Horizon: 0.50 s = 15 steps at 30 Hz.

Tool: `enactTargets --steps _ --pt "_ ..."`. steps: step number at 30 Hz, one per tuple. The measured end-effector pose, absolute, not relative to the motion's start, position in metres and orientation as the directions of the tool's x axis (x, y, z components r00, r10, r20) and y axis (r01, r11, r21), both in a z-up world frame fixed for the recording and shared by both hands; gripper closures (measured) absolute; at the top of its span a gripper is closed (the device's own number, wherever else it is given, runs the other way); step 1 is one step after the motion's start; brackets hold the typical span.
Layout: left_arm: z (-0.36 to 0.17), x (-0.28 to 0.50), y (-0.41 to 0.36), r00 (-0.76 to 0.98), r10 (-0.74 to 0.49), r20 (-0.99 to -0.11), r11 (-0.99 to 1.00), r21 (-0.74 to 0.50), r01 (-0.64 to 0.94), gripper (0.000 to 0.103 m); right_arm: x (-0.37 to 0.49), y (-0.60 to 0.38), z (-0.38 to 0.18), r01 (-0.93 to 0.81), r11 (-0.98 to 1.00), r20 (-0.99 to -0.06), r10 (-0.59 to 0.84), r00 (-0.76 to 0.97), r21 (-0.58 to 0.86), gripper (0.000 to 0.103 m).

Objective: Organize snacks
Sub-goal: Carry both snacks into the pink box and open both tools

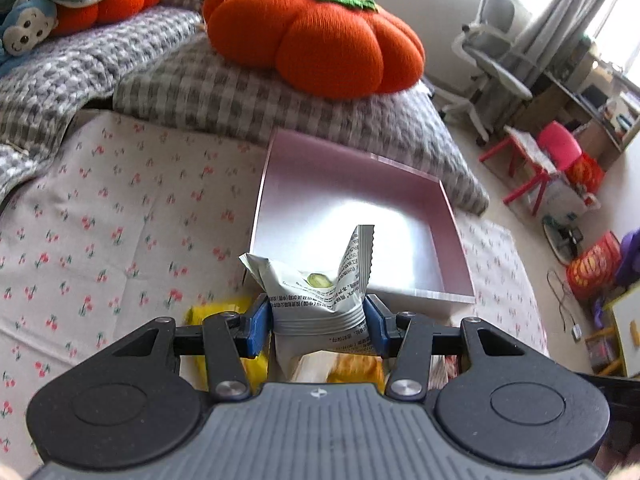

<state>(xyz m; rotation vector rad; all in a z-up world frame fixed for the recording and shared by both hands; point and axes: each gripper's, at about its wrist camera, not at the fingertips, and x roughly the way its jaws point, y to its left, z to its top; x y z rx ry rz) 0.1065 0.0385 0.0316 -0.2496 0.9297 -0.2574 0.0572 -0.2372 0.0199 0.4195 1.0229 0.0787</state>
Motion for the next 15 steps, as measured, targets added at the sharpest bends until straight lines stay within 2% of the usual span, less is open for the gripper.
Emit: enactTargets --steps 3,4,5,7,10,15 --pt "0.028 0.116 0.035 0.584 -0.315 -0.748 0.942 -0.321 0.097 0.057 0.068 -0.238 0.025 0.142 0.913 -0.804 0.254 0.537 0.383 0.097" --pt "0.025 0.118 0.035 0.584 -0.312 -0.750 0.942 -0.324 0.088 0.057 0.071 -0.238 0.024 0.137 0.917 -0.812 0.253 0.526 0.374 0.094" --pt "0.023 0.118 0.035 0.581 -0.311 -0.752 0.942 -0.326 0.082 0.057 0.073 -0.237 0.021 0.130 0.923 -0.823 0.251 0.509 0.362 0.086" --pt "0.019 0.116 0.035 0.565 -0.314 -0.763 0.941 -0.328 0.079 0.057 0.076 -0.235 0.011 0.127 0.940 -0.856 0.226 0.465 0.317 0.083" --pt "0.017 0.115 0.035 0.546 -0.320 -0.774 0.941 -0.328 0.086 0.057 0.075 -0.229 -0.010 0.090 0.960 -0.912 0.219 0.346 0.265 0.060" --pt "0.017 0.106 0.038 0.526 -0.333 -0.782 0.938 -0.334 0.097 0.057 0.059 -0.222 -0.029 0.055 0.972 -0.947 0.209 0.246 0.229 0.057"
